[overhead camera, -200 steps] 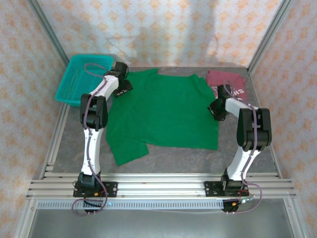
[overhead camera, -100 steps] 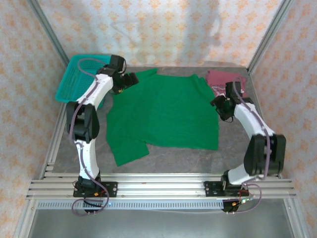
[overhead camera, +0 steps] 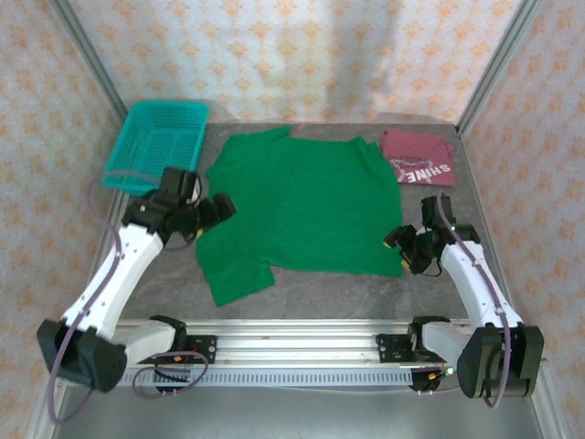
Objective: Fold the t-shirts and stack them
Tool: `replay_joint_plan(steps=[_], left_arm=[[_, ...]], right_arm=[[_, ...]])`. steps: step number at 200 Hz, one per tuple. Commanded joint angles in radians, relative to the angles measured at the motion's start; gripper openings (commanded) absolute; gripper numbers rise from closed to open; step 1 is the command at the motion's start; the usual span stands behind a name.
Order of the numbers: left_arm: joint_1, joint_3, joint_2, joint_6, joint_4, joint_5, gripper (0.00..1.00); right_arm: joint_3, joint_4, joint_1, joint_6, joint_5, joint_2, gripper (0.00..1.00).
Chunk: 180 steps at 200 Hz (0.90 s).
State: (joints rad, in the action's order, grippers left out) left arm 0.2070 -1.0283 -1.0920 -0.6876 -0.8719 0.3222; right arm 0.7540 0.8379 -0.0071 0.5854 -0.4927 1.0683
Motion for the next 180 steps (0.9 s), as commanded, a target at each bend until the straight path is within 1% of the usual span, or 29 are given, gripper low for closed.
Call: replay_joint_plan(steps=[1,13,24,42,53,75,96,110,131,180], left_arm=[[0.023,0.134,0.147,-0.059,-0.205,-0.048,0.87],[0.026,0.219,0.218,-0.083,-0.259,-0.039,0.84],[0.045,0.301,0.280,-0.116,-0.267,-0.023,0.80],[0.070,0.411,0.353,-0.171,-0.237,-0.017,0.76],[0.077,0.463,0.365,-0.189,-0.182,-0.003,0.73],[0.089,0.526,0.296,-0.209,-0.074,0.047,0.67],[0.115,0.527,0.217,-0.186,-0.066,0.010,0.65],[0.115,0.550,0.190,-0.187,-0.031,0.015,0.64],[0.125,0.581,0.152,-0.214,0.066,0.037,0.62],[0.169,0.572,0.050,-0.240,0.199,0.041,0.58]], right_arm=[[-0.044,-0.088,-0.002,-0.012,-0.069,0.021,0.65],[-0.050,-0.099,-0.002,-0.029,-0.086,0.045,0.65],[-0.051,-0.094,-0.002,-0.049,-0.089,0.058,0.64],[-0.051,-0.094,-0.002,-0.063,-0.084,0.057,0.64],[-0.059,-0.109,-0.002,-0.060,-0.084,0.053,0.64],[-0.057,-0.107,-0.002,-0.057,-0.085,0.062,0.64],[-0.060,-0.100,-0.002,-0.071,-0.060,0.065,0.64],[-0.067,-0.106,-0.002,-0.069,-0.059,0.076,0.64],[-0.075,-0.128,-0.002,-0.058,-0.067,0.085,0.64],[-0.076,-0.122,-0.002,-0.076,-0.047,0.092,0.63]])
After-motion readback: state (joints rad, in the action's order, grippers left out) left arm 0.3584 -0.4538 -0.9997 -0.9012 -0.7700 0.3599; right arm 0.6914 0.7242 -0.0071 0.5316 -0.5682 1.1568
